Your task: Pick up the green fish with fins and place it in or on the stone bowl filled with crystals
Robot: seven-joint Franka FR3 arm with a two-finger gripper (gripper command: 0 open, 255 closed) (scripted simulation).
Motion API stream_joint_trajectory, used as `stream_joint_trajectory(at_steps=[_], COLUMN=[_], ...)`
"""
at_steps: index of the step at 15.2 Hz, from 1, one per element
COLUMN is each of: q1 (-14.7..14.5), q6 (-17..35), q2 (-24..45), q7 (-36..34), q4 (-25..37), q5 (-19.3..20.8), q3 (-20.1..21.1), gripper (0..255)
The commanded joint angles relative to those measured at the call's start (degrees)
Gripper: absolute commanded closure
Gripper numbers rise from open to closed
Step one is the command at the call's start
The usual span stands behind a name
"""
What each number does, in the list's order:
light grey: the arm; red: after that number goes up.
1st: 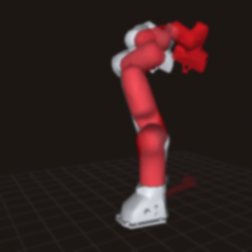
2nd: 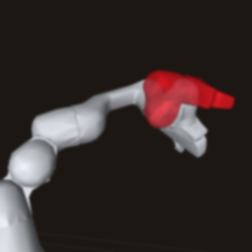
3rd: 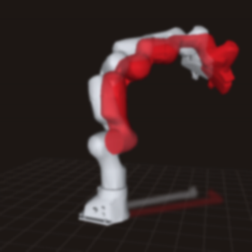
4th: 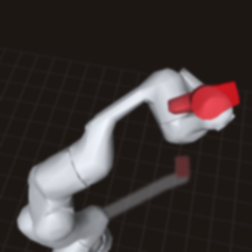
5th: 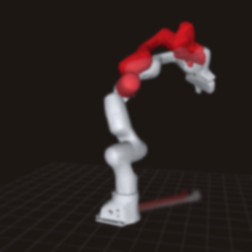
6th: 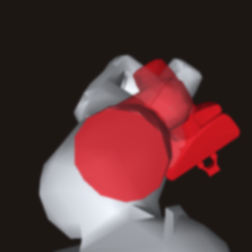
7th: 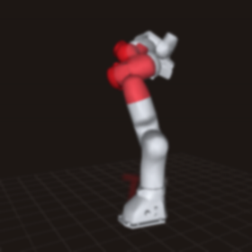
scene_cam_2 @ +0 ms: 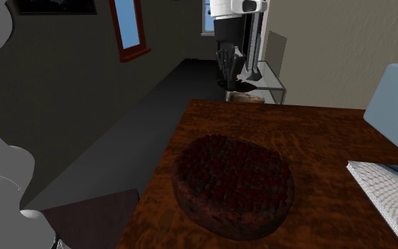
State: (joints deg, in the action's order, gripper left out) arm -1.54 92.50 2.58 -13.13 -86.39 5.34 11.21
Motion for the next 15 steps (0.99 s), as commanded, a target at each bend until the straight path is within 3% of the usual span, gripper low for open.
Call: stream_joint_trajectory(at_steps=[1, 11, 15], q1=[-0.14, -0.71, 2.48], q6=[-1.85, -10.46, -7.99], q2=[0.67, 4.35, -2.95], q7=[-0.06, 0.10, 5.08], q4=[2.47, 14.67, 5.46], q5=[0.14, 1.01, -0.84], q3=[0.11, 0.42, -1.99], gripper=[255, 255, 255])
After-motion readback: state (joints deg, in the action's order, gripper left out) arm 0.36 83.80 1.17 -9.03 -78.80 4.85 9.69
